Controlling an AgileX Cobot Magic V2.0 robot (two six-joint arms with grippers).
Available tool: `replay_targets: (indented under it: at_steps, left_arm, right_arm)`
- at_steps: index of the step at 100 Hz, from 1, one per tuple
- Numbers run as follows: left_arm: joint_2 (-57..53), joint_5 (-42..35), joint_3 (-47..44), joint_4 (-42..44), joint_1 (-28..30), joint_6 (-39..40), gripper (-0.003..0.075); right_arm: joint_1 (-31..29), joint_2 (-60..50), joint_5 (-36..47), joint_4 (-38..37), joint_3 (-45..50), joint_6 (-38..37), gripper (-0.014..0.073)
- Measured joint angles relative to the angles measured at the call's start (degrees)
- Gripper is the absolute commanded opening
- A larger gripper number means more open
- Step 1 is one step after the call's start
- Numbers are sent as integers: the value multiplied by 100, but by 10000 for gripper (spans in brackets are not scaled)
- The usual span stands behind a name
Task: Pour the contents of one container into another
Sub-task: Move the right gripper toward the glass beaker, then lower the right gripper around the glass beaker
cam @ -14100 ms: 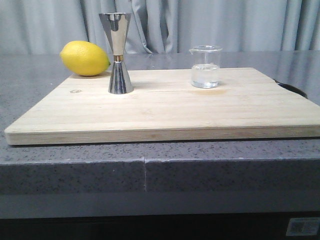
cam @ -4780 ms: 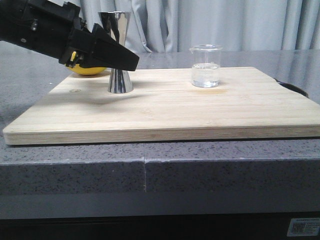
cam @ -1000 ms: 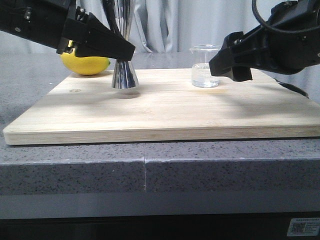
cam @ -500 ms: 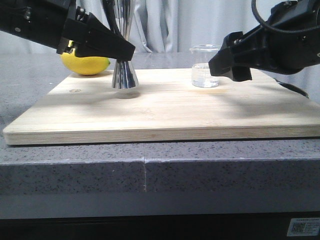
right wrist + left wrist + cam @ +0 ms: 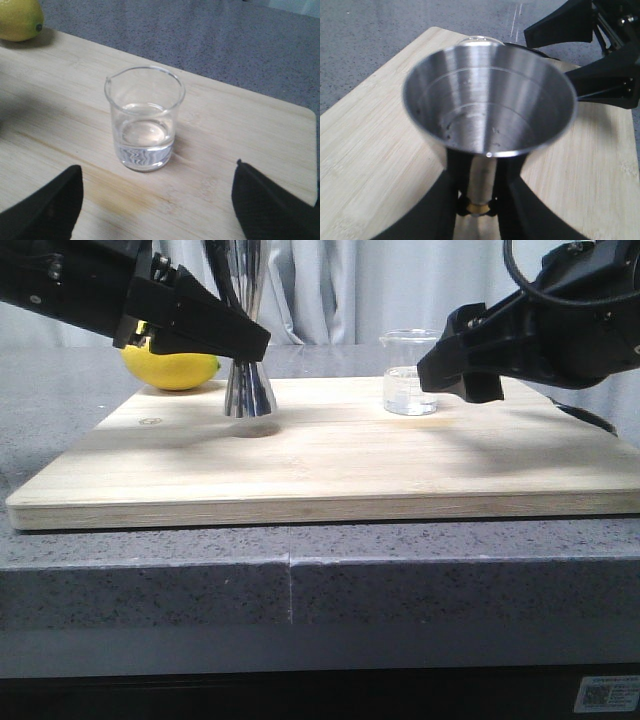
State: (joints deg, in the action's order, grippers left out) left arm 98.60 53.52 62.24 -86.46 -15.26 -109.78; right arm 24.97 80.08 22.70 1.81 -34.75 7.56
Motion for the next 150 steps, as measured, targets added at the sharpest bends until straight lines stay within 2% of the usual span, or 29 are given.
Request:
replay_targets:
  at_steps: [81, 122, 150]
  left_arm:
    - [0, 46, 0, 0, 0, 0, 32]
    - [0, 57, 0, 0, 0, 0, 32]
    - [0, 68, 0, 0, 0, 0, 32]
  right_arm:
    - [23, 0, 111, -8, 0, -78, 553]
    - [126, 591, 732, -232, 0, -624, 553]
    - [187, 964, 1211, -281, 0, -707, 553]
